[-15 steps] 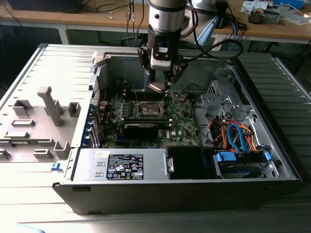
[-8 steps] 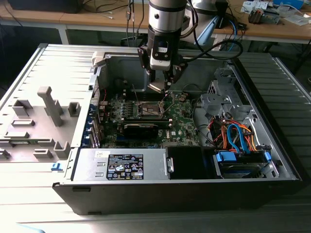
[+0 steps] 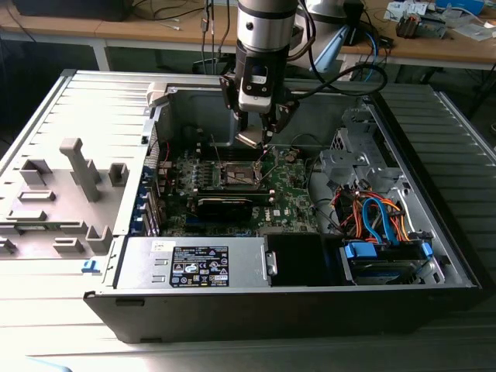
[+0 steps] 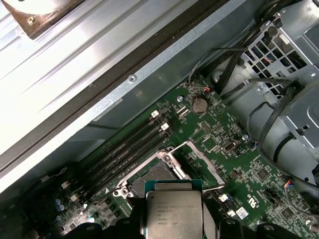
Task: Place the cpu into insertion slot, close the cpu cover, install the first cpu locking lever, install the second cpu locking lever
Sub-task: 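Place the cpu into insertion slot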
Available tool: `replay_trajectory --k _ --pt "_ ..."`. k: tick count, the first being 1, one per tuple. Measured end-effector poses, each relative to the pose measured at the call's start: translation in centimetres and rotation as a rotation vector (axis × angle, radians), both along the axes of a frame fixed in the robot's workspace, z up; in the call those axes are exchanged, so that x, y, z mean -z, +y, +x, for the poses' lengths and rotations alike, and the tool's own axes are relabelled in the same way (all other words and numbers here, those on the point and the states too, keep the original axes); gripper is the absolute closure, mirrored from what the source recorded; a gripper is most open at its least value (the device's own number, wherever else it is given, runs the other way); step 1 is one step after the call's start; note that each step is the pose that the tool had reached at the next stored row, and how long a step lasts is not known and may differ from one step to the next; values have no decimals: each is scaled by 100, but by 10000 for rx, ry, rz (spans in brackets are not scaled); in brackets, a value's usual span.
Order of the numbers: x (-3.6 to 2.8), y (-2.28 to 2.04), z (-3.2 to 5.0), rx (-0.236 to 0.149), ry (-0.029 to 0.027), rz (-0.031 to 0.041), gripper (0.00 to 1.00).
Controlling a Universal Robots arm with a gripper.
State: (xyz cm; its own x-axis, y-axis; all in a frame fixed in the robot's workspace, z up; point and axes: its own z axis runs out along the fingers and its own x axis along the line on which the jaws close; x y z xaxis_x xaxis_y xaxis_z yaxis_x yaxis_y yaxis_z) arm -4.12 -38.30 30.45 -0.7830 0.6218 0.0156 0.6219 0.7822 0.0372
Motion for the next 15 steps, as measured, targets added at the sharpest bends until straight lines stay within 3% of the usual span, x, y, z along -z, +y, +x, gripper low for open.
replay_trajectory --k 15 --pt "2 0 0 251 -1 -1 45"
